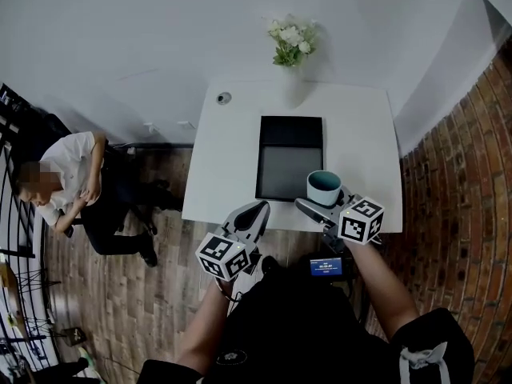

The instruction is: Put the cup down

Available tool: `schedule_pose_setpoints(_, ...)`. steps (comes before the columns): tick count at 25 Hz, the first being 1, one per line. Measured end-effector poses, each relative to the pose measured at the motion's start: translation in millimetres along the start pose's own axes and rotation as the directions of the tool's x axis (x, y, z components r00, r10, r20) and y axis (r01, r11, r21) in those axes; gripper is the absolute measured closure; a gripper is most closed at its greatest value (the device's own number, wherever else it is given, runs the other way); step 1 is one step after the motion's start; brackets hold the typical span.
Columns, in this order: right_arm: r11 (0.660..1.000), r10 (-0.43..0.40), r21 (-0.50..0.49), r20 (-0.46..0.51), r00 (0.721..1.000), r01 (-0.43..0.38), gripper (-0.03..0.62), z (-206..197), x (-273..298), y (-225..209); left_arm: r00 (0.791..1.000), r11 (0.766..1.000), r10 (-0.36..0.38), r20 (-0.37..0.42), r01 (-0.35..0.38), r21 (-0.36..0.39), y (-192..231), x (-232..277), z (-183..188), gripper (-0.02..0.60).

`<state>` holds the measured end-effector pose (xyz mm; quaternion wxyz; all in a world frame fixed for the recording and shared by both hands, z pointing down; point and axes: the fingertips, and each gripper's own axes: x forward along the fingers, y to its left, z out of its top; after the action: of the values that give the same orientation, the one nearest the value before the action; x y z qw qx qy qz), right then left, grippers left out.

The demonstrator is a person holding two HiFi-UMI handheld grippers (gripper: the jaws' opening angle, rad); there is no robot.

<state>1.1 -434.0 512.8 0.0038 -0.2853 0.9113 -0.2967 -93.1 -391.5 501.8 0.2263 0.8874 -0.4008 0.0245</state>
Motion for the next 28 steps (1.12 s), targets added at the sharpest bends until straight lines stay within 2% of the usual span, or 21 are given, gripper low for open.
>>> schedule_pose_setpoints(4, 0.999, -0.029, -0.015, -0.029, 0.999, 0.029, 0.200, 1.9, 50.2, -42.4, 1.000, 1.000, 0.013, 0.002, -0.013, -0.010, 15.1, 6.5, 6.4, 0.574)
schedule_pose_setpoints(9, 0.996, -0.079, -0.053, -0.006, 0.997, 0.078, 0.200, 18.2, 122.6, -97.9, 0.999, 1.000, 0.023, 0.040, -0.022, -0.017, 37.5, 21.2, 20.9, 0.574)
schedule_pose_setpoints(14, 0.983, -0.157, -0.087, 0.032, 0.987, 0.159, 0.200, 35.0, 177.1, -139.2, 0.996, 0.997, 0.062, 0.066, -0.059, -0.042, 59.3, 21.3, 23.0, 0.574)
schedule_pose_setpoints(21, 0.940, -0.272, -0.187, 0.090, 0.958, 0.285, 0.200, 62.1, 237.9, -180.3, 0.994, 0.995, 0.091, 0.056, -0.088, -0.055, 77.6, 16.3, 21.6, 0.574)
schedule_pose_setpoints(28, 0.873, -0.362, -0.311, 0.105, 0.926, 0.376, 0.200, 55.5, 263.2, -200.0, 0.993, 0.992, 0.115, 0.030, -0.113, -0.060, 91.1, 7.1, 13.8, 0.574)
